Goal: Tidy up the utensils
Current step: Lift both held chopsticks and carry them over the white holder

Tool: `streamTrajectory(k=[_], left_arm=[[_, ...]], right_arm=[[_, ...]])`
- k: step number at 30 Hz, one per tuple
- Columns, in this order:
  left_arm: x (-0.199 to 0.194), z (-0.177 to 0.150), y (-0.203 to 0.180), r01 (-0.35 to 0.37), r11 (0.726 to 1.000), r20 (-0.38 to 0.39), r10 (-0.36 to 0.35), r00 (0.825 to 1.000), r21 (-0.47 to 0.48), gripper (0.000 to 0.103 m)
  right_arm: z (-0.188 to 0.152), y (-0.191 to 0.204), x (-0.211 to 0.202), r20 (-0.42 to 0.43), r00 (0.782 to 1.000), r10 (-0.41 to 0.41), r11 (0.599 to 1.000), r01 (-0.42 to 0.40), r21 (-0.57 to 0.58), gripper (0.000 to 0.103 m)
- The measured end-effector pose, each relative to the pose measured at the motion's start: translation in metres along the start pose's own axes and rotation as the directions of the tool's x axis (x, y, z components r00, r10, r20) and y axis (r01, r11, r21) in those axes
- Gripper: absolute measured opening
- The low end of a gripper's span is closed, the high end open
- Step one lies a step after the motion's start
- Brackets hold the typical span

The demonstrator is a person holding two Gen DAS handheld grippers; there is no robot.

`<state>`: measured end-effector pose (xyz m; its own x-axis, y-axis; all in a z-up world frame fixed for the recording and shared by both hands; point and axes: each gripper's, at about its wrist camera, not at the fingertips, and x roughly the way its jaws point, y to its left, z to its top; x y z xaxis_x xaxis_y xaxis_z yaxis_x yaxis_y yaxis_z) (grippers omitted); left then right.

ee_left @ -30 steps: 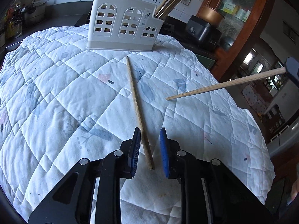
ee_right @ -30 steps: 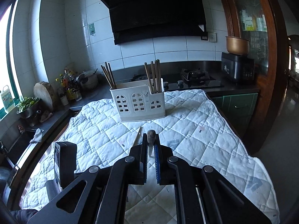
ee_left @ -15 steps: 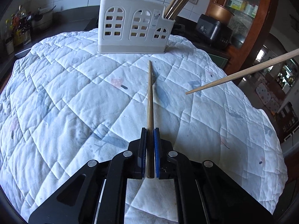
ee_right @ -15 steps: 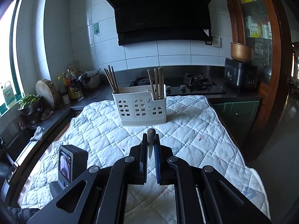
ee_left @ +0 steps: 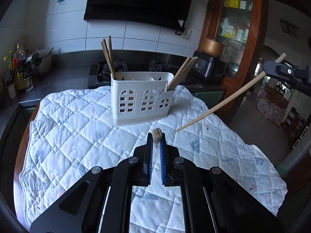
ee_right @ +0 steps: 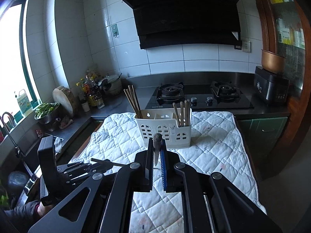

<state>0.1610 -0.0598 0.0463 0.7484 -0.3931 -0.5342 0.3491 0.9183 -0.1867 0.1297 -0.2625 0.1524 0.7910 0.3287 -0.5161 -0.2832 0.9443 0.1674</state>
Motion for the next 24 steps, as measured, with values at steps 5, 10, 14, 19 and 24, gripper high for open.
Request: streamTrajectory(k=[5, 10, 14, 19, 24], left_arm=[[0.002, 0.034, 0.006, 0.014, 0.999, 0.008, -0.015, 1.000, 0.034, 0.005], [-0.002, 0.072, 0.011, 0.014, 0.998, 0.044, -0.017, 0.999, 0.062, 0.005], [-0.010, 0.108, 0.010, 0.005, 0.995, 0.098, -0.015, 0.995, 0.096, 0.005], [-0.024, 0.156, 0.007, -0.042, 0.991, 0.213, 0.013, 0.977, 0.129, 0.005], [-0.014, 0.187, 0.007, -0.094, 0.988, 0.284, 0.055, 0.957, 0.125, 0.005]], right_arm=[[0.048, 0.007, 0.011, -0.014, 1.000, -0.015, 0.999, 0.014, -0.050, 0.007], [0.086, 0.012, 0.031, -0.017, 0.997, -0.069, 0.993, 0.067, -0.096, 0.007], [0.109, 0.008, 0.055, -0.028, 0.993, -0.113, 0.989, 0.110, -0.101, 0.007], [0.128, -0.002, 0.085, -0.036, 0.986, -0.162, 0.983, 0.158, -0.094, 0.007], [0.137, -0.011, 0.119, -0.084, 0.971, -0.224, 0.970, 0.214, -0.117, 0.007]])
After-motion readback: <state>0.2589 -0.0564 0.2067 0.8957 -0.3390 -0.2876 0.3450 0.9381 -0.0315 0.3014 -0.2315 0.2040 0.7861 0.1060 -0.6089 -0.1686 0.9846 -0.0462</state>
